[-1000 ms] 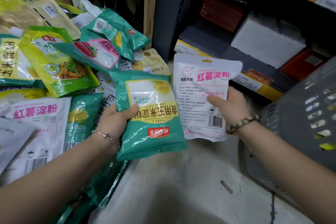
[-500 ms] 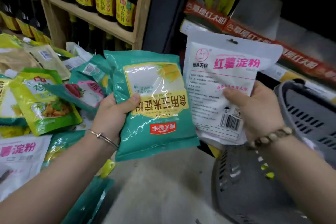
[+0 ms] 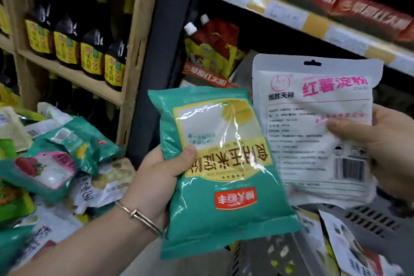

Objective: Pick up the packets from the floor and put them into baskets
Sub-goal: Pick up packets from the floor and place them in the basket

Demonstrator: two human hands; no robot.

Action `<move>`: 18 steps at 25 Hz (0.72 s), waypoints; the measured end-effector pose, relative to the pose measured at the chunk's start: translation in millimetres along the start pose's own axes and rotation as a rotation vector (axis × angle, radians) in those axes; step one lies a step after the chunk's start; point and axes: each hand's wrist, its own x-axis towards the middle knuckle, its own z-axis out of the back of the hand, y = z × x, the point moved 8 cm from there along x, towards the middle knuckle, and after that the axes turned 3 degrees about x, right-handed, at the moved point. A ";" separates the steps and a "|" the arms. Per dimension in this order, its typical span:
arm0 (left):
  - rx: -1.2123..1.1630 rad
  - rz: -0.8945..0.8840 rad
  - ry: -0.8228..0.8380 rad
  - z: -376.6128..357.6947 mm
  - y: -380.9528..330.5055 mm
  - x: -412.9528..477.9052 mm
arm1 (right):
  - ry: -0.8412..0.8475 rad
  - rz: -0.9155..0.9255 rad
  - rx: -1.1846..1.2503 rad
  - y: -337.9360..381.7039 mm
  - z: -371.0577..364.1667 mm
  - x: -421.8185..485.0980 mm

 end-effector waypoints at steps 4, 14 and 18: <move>0.123 0.060 0.095 -67.7 18.5 8.0 | -0.067 -0.084 -0.036 -24.3 84.9 -2.2; 0.838 0.178 0.354 -198.2 110.9 47.8 | -0.143 -0.737 0.129 -178.3 203.2 -85.9; 1.147 0.289 0.334 -205.1 159.1 54.1 | -0.098 -0.914 0.190 -229.2 193.9 -121.8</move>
